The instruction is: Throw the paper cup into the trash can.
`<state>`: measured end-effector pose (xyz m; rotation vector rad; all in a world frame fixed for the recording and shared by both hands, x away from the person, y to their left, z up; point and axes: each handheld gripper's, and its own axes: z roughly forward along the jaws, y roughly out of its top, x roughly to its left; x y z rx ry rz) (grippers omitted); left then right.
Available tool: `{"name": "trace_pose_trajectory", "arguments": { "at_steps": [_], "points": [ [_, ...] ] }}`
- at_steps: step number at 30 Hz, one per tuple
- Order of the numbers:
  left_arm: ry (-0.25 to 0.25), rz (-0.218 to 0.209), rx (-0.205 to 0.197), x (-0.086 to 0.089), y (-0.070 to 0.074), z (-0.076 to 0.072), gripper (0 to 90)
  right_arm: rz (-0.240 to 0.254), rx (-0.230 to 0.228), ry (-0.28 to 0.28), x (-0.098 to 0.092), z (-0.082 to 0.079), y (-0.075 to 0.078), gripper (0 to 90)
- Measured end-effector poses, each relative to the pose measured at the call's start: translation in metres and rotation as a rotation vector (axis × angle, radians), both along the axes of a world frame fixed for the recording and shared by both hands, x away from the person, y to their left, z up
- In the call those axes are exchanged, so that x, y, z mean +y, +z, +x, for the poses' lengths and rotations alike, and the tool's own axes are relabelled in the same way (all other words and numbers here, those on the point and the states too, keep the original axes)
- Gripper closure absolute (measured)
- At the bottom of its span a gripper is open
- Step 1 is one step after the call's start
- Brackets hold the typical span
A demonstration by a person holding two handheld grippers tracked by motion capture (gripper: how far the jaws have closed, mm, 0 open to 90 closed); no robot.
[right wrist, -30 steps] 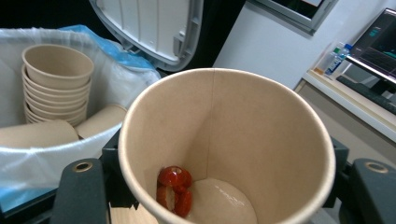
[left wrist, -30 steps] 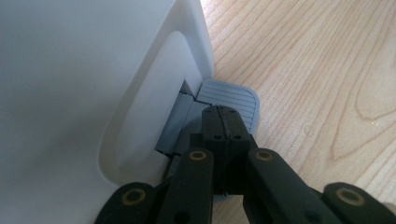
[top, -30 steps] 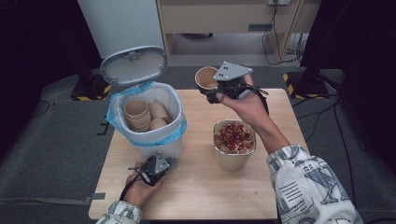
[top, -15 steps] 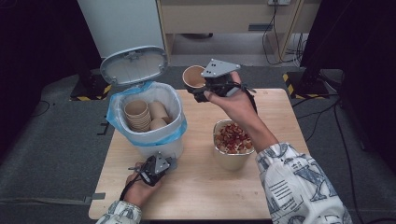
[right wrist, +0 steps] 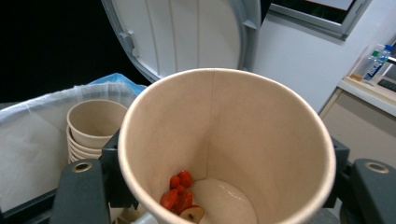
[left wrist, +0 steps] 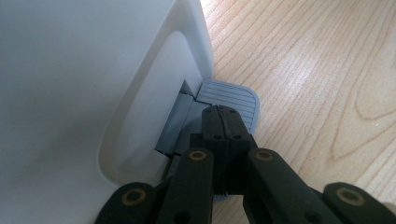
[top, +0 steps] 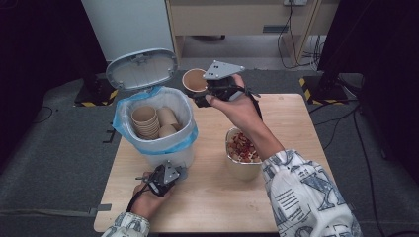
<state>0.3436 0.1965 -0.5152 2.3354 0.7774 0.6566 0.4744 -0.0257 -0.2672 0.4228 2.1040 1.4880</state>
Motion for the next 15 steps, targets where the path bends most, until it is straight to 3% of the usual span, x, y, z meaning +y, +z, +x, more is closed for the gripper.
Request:
{"name": "trace_pose_trajectory", "arguments": {
  "at_steps": [15],
  "points": [
    [0.000, 0.000, 0.000, 0.000, 0.000, 0.000, 89.5, 0.036, 0.049, 0.038, 0.030, 0.000, -0.009, 29.7]
  ]
}}
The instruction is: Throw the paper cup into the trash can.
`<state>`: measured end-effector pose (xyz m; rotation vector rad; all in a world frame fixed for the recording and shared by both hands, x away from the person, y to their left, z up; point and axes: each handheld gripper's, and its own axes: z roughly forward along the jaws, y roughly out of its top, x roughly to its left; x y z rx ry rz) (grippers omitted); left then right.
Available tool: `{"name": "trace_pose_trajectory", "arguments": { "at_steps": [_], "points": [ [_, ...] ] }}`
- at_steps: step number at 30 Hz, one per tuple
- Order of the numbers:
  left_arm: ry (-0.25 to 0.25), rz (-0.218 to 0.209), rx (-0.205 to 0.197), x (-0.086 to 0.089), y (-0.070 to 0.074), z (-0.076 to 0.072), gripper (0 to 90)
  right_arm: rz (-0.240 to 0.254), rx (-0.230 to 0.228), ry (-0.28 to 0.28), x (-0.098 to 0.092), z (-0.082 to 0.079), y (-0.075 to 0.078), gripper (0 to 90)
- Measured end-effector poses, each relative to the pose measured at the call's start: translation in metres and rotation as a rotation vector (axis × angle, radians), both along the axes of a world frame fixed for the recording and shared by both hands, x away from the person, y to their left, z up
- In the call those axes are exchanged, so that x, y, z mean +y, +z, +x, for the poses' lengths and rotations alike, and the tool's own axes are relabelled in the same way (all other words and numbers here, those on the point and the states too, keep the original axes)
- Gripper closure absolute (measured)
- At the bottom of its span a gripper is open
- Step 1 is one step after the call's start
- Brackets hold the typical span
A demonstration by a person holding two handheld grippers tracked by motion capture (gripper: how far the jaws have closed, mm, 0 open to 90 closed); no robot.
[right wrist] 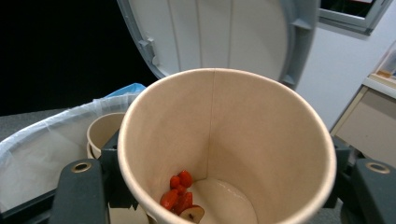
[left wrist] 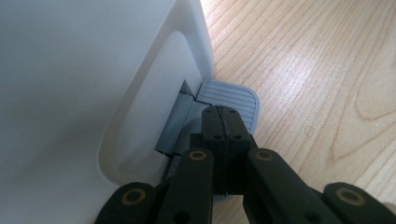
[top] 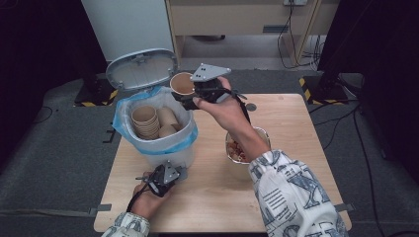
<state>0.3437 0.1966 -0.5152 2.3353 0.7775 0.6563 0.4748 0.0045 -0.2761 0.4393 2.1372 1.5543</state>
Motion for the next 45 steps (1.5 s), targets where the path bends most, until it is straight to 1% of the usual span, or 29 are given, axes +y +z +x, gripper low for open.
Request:
{"name": "trace_pose_trajectory", "arguments": {
  "at_steps": [5, 12, 17, 27, 42, 45],
  "points": [
    [0.000, 0.001, 0.001, 0.000, 0.000, 0.000, 89.6, 0.009, 0.013, 0.010, 0.007, 0.000, -0.003, 29.5],
    [0.000, 0.000, 0.000, 0.000, 0.000, 0.000, 89.6, 0.001, 0.030, 0.031, 0.017, -0.002, -0.007, 29.1],
    [0.000, -0.001, 0.000, 0.000, 0.000, 0.000, 89.6, 0.003, 0.045, 0.043, 0.023, -0.003, -0.010, 29.0],
    [-0.001, 0.000, 0.000, 0.000, 0.000, 0.000, 89.6, -0.004, 0.058, 0.062, 0.032, -0.005, -0.016, 28.9],
    [0.000, -0.001, 0.001, 0.000, 0.000, 0.000, 89.5, -0.026, 0.082, 0.078, 0.042, -0.006, -0.028, 28.4],
    [-0.001, -0.001, 0.001, 0.000, 0.000, 0.000, 89.6, -0.043, 0.089, 0.075, 0.045, -0.006, -0.030, 26.3]
  ]
}}
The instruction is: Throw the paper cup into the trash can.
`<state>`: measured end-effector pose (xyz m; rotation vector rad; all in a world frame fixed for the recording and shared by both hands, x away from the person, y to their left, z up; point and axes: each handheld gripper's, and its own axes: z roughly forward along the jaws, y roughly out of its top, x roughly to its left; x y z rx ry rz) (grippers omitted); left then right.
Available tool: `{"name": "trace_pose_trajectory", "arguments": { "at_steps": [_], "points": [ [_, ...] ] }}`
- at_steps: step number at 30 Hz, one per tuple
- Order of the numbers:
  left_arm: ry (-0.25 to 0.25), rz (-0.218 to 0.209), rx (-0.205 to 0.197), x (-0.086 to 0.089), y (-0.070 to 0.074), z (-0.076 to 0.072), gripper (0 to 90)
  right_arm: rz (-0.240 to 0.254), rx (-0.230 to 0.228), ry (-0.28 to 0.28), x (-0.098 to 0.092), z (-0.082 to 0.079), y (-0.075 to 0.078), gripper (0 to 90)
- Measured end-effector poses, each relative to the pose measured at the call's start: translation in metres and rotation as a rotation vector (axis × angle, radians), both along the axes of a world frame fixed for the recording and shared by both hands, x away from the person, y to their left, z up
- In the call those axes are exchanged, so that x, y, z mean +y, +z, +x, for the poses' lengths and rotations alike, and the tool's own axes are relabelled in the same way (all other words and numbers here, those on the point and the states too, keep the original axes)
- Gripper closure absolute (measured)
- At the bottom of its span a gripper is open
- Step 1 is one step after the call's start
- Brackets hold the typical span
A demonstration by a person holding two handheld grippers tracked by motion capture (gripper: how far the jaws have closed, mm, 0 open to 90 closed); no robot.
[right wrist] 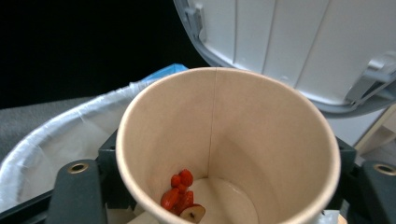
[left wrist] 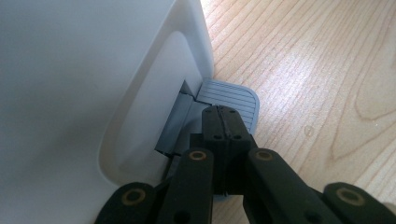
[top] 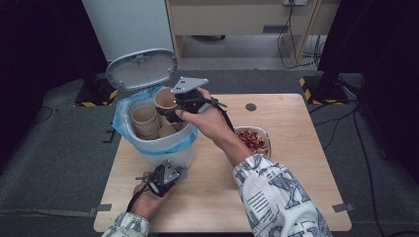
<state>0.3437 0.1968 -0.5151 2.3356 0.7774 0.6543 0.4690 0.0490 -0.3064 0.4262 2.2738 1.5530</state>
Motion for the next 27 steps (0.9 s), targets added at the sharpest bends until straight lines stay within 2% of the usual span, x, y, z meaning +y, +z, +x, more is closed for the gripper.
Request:
{"name": "trace_pose_trajectory", "arguments": {
  "at_steps": [2, 5, 13, 27],
  "points": [
    [0.000, 0.000, 0.000, 0.000, 0.000, 0.000, 89.6, -0.008, 0.020, -0.022, 0.003, 0.001, -0.003, 20.5],
    [0.000, -0.001, 0.000, 0.000, 0.000, 0.000, 89.6, 0.017, 0.088, -0.022, 0.005, 0.001, -0.005, 11.4],
    [0.000, -0.001, 0.000, 0.000, 0.000, 0.000, 89.5, 0.036, 0.090, -0.036, 0.000, 0.000, -0.003, 9.0],
    [0.001, -0.002, 0.000, 0.000, 0.000, 0.000, 89.5, 0.059, 0.092, -0.090, -0.028, 0.004, 0.002, 8.3]
  ]
}}
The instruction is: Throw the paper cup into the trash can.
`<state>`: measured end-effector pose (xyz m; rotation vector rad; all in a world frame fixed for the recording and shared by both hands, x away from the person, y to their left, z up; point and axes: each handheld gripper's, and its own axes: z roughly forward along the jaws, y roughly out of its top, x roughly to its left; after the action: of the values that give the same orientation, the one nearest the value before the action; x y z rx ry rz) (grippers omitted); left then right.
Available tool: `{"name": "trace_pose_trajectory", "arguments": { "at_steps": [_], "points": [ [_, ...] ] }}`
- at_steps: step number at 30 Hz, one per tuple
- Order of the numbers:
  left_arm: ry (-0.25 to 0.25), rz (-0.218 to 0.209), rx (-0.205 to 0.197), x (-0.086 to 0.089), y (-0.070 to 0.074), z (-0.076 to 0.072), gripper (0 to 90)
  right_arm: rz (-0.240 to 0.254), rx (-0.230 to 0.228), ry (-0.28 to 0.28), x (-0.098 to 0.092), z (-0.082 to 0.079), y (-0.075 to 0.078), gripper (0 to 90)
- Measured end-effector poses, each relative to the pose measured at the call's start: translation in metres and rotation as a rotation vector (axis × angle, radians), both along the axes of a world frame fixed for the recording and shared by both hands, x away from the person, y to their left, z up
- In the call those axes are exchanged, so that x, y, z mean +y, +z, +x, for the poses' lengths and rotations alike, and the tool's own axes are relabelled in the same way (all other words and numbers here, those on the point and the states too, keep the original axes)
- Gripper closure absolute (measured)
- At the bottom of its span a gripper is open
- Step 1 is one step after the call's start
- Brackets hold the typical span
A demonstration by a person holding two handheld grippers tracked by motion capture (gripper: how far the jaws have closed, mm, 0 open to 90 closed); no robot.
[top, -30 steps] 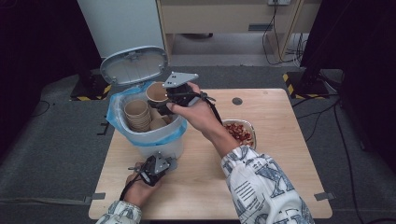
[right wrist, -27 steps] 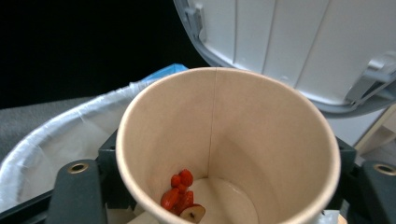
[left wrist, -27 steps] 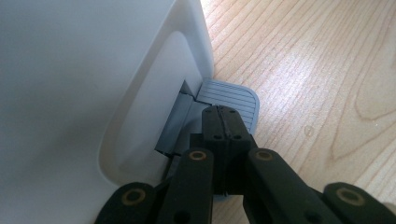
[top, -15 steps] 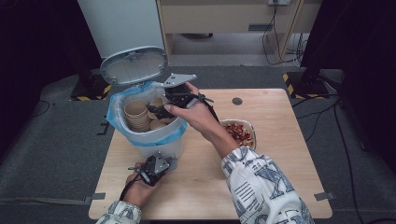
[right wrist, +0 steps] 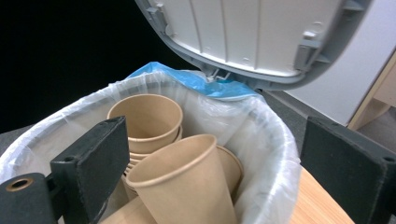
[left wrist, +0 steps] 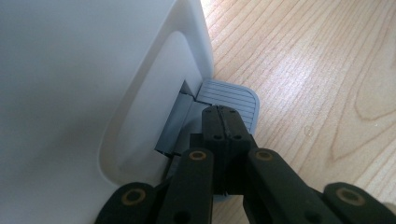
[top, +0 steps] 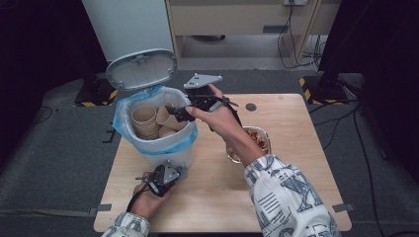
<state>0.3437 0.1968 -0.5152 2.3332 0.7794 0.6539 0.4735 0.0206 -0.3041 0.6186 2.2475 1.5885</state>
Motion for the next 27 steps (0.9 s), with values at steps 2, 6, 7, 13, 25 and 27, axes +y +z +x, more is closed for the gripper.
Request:
{"name": "trace_pose_trajectory", "arguments": {
  "at_steps": [2, 6, 7, 13, 25, 27],
  "points": [
    [0.000, 0.000, 0.000, 0.000, 0.000, 0.000, 89.5, -0.001, 0.001, -0.008, -0.004, 0.001, 0.000, 8.1],
    [-0.001, 0.001, 0.002, 0.000, 0.000, 0.000, 89.5, -0.003, 0.003, -0.024, -0.011, 0.002, 0.001, 8.0],
    [0.000, 0.001, 0.002, 0.000, 0.000, 0.000, 89.6, -0.004, 0.002, -0.026, -0.013, 0.003, 0.001, 8.0],
    [0.000, 0.001, 0.002, 0.000, 0.000, 0.000, 89.6, 0.002, 0.004, -0.052, -0.027, 0.005, 0.001, 8.0],
    [0.000, -0.002, 0.002, 0.000, 0.000, 0.000, 89.6, 0.009, 0.005, -0.097, -0.052, 0.009, 0.001, 8.0],
    [0.000, -0.003, 0.003, 0.000, 0.000, 0.000, 89.5, 0.009, 0.007, -0.102, -0.056, 0.010, 0.000, 7.9]
  ]
}}
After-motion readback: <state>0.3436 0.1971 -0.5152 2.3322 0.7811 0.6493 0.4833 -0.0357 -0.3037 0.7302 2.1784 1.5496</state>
